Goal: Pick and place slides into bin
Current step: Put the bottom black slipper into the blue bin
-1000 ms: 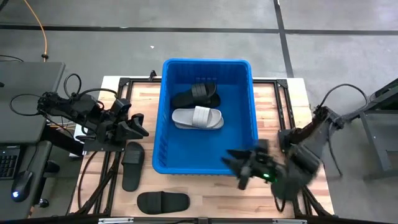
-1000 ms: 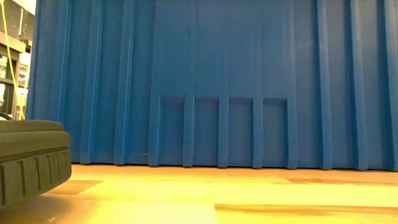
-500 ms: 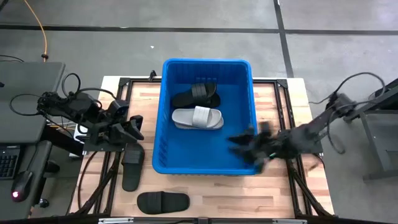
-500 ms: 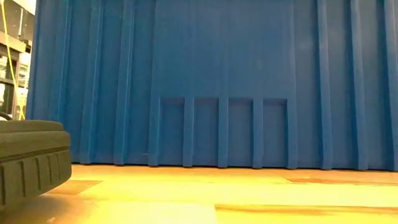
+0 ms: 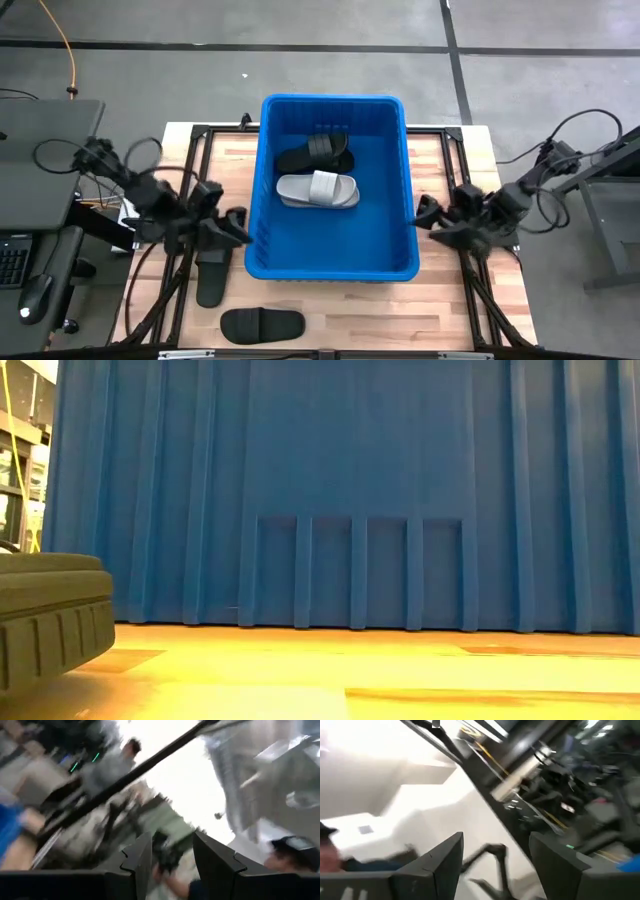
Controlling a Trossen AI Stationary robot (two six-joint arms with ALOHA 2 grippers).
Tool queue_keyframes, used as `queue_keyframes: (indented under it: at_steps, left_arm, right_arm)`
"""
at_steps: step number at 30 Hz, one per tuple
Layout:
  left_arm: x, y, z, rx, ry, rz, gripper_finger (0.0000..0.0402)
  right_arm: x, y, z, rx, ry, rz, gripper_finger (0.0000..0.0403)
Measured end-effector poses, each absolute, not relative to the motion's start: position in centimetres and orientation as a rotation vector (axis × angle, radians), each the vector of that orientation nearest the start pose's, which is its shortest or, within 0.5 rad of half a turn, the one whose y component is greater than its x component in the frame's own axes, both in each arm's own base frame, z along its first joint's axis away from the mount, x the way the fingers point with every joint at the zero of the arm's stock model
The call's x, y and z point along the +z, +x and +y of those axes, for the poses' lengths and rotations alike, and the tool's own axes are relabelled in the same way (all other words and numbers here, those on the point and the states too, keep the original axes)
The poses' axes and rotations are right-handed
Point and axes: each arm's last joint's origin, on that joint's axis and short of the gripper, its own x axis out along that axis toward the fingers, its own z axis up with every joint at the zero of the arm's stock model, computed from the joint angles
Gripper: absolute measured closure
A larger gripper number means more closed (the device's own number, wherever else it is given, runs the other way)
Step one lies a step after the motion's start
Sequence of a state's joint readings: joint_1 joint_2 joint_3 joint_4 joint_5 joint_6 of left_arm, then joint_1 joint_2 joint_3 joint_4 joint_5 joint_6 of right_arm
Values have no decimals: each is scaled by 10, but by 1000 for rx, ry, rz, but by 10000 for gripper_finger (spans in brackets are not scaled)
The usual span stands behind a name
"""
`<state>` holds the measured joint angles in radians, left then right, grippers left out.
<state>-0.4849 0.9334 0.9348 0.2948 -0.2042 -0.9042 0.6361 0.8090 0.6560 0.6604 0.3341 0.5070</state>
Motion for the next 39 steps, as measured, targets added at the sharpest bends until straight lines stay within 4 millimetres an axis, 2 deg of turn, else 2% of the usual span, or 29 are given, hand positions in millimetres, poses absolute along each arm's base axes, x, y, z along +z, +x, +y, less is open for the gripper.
queue_keyframes:
  at_steps: [2,4,10,13,19,28,32,39]
  left_arm:
    - [405,190,-105,-411,-979,-225,268]
    - [399,199,-122,-411,-960,-237,268]
    - [366,212,-167,-201,-998,-169,268]
    - [355,209,-188,-145,-1014,-168,268]
    - [337,189,-224,-95,-995,-97,268]
    - [302,167,-255,-75,-986,103,268]
    - [284,161,-258,-24,-1011,197,268]
    - [252,158,-258,92,-1189,409,268]
  right_arm:
    - [368,137,91,475,746,-381,185]
    - [371,132,89,538,748,-380,187]
    - [372,121,86,686,755,-322,185]
    - [370,120,86,694,772,-285,187]
    - [370,119,87,706,765,-283,184]
    - [369,121,84,563,779,-306,184]
    - [369,122,82,496,796,-318,183]
    - [369,123,81,457,806,-324,181]
